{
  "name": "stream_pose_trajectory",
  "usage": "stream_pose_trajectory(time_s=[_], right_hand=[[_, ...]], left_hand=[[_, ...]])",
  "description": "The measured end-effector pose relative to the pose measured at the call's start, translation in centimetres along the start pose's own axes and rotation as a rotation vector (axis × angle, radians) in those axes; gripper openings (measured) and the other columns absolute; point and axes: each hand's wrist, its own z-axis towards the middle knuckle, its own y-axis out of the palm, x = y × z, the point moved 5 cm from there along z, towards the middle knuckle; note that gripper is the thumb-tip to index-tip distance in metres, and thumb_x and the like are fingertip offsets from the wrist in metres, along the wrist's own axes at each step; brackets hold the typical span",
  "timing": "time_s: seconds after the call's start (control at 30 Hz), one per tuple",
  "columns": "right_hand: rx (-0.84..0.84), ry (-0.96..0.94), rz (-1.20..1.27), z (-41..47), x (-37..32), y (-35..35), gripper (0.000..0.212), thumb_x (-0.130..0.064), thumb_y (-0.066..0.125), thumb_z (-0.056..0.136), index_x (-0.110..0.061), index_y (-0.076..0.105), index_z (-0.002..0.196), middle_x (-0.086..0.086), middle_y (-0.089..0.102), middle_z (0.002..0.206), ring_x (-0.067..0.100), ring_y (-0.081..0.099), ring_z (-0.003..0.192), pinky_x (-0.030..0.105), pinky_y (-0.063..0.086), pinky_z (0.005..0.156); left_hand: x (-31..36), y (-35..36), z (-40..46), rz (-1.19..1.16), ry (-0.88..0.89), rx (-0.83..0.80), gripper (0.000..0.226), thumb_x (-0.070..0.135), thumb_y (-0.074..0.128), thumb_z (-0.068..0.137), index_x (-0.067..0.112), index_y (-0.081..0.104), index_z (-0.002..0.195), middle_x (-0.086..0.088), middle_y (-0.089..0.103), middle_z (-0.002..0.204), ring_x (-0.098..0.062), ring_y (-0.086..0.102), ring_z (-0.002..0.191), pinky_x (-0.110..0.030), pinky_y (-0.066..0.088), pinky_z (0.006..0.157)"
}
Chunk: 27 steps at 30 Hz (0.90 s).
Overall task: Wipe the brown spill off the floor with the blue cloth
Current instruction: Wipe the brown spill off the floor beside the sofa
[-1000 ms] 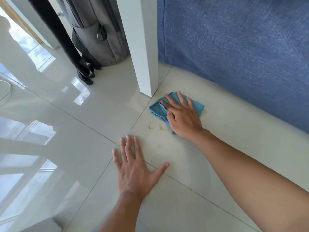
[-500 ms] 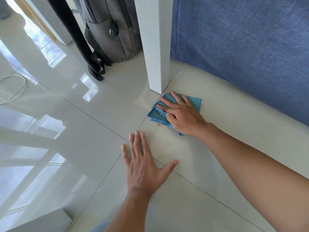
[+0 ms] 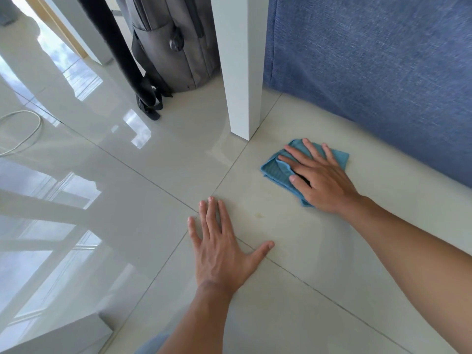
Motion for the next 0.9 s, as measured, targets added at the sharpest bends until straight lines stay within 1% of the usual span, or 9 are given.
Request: stream_pose_trajectory(time_s=[0.13,0.27,0.4,0.5,0.6,0.73,0.8,0.9], right_hand=[[-0.027,0.028,-0.081,-1.5,0.2,0.4,0.061,-0.048,0.028,0.099,-0.034,0.027,0.158,-0.014,0.009,0.169,0.021,-0.004,0.157,0.055,0.000,0.125],[-0.023,0.067,-0.062,-0.4,-0.6,0.5,0.059,-0.047,0.021,0.101,-0.037,0.023,0.159,-0.016,0.007,0.169,0.022,-0.006,0.157,0.054,-0.003,0.125],[-0.067,-0.029,0.002,1.2,-3.1,1.1,0.054,-0.048,0.023,0.101,-0.042,0.030,0.155,-0.020,0.007,0.168,0.019,-0.010,0.157,0.054,-0.006,0.124],[-0.086,-0.139,0.007,1.8,-5.3,1.6,0.054,-0.047,0.027,0.101,-0.046,0.030,0.154,-0.021,0.012,0.167,0.020,-0.006,0.157,0.053,-0.005,0.124],[-0.093,-0.237,0.010,1.0,-6.6,2.1,0.051,-0.045,0.034,0.101,-0.047,0.035,0.152,-0.022,0.016,0.167,0.019,-0.004,0.157,0.053,-0.003,0.125],[-0.092,-0.270,0.033,-0.4,-7.2,2.0,0.050,-0.043,0.038,0.100,-0.047,0.038,0.150,-0.023,0.019,0.165,0.017,-0.003,0.157,0.051,-0.003,0.125],[-0.084,-0.270,0.037,-1.3,-7.6,2.1,0.050,-0.043,0.038,0.099,-0.047,0.040,0.149,-0.022,0.022,0.165,0.017,0.000,0.157,0.051,-0.002,0.125],[-0.071,-0.253,0.053,-3.0,-7.7,2.3,0.050,-0.043,0.039,0.099,-0.047,0.042,0.148,-0.023,0.024,0.164,0.016,0.001,0.157,0.050,-0.002,0.125]], left_hand=[[-0.1,0.0,0.0,-0.028,0.004,-0.003,0.141,0.104,0.031,0.063,0.005,0.004,0.160,-0.014,0.001,0.169,-0.026,-0.017,0.155,-0.057,-0.002,0.124],[0.0,0.2,0.0,-0.024,0.021,-0.044,0.147,0.107,0.033,0.057,0.008,-0.001,0.161,-0.015,-0.008,0.169,-0.027,-0.023,0.153,-0.058,-0.006,0.123],[0.0,0.2,-0.2,-0.010,0.036,-0.075,0.151,0.108,0.034,0.051,0.012,-0.007,0.160,-0.017,-0.016,0.167,-0.028,-0.029,0.151,-0.059,-0.008,0.123],[0.0,0.1,-0.2,-0.013,0.039,-0.068,0.152,0.108,0.034,0.050,0.010,-0.006,0.160,-0.017,-0.015,0.167,-0.028,-0.028,0.152,-0.059,-0.007,0.123],[-0.1,0.2,0.0,-0.014,0.041,-0.063,0.153,0.108,0.033,0.050,0.010,-0.006,0.161,-0.016,-0.013,0.168,-0.028,-0.026,0.152,-0.059,-0.007,0.123],[-0.1,0.2,-0.1,-0.002,0.044,-0.051,0.152,0.109,0.029,0.050,0.008,0.001,0.161,-0.017,-0.007,0.168,-0.029,-0.022,0.154,-0.060,-0.004,0.123],[-0.1,0.1,-0.1,0.006,0.039,-0.054,0.152,0.109,0.027,0.050,0.008,0.001,0.161,-0.017,-0.008,0.168,-0.029,-0.023,0.153,-0.059,-0.004,0.123],[-0.1,0.0,-0.2,0.000,0.041,-0.049,0.152,0.109,0.033,0.051,0.008,0.001,0.160,-0.017,-0.007,0.169,-0.028,-0.023,0.153,-0.059,-0.005,0.123]])
